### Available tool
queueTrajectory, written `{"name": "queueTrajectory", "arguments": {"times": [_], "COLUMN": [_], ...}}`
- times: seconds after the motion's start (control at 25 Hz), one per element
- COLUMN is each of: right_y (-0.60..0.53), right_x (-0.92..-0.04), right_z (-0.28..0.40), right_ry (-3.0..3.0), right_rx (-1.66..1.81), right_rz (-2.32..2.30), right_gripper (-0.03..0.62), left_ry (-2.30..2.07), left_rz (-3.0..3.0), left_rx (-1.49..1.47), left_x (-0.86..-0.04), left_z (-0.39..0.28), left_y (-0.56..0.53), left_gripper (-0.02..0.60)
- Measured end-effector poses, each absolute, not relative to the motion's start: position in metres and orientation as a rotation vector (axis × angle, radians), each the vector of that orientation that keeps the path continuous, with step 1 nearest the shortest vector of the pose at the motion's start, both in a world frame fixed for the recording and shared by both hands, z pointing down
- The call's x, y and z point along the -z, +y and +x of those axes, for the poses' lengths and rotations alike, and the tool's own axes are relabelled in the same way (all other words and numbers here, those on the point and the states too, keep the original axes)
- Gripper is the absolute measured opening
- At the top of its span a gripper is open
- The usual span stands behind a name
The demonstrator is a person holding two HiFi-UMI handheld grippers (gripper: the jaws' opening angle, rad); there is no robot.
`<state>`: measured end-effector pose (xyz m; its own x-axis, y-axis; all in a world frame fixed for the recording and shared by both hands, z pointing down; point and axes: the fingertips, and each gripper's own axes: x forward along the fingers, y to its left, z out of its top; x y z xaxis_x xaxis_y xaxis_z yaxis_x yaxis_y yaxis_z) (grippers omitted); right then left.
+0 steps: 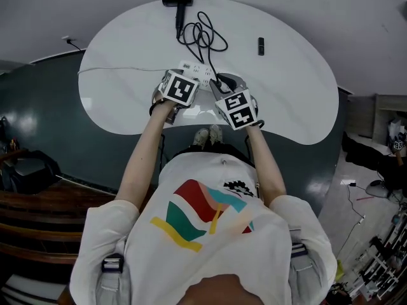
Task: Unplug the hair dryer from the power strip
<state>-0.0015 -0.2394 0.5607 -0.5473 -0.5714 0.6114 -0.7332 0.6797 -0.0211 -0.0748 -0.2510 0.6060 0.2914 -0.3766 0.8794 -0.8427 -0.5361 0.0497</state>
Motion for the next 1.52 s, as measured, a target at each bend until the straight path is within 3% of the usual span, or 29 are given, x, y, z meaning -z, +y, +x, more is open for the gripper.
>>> {"name": "queueTrajectory", "arguments": {"times": [0.6,1.0,1.16,1.28,1.52], "right_y": [-0.244,-0.242,-0.277,-0.296,-0.288], "right_x": [-0.573,-0.565,-0.450,-0.416,-0.398], "right_z": [-0.004,0.006,-0.006,-0.023,-0.019], "right_ry": [-2.286,-2.432,-2.952,-2.918,-2.943], "right_rx": [-0.337,-0.785,-1.186,-0.739,-0.723], "right_rz": [1.015,1.021,0.973,0.960,0.912], "right_gripper": [0.064,0.061,0.063,0.067,0.069], "left_ry": [-1.121,-1.038,-1.027,-1.020,-1.049], "left_rz": [2.088,2.059,2.033,2.029,2.064], "left_rx": [-1.186,-1.222,-1.271,-1.262,-1.236], "left_x": [-0.597,-0.603,-0.605,-0.608,-0.604], "left_z": [-0.075,-0.069,-0.071,-0.069,-0.069], "left_y": [-0.267,-0.256,-0.257,-0.255,-0.258], "left_gripper": [0.230,0.229,0.229,0.229,0.229]}}
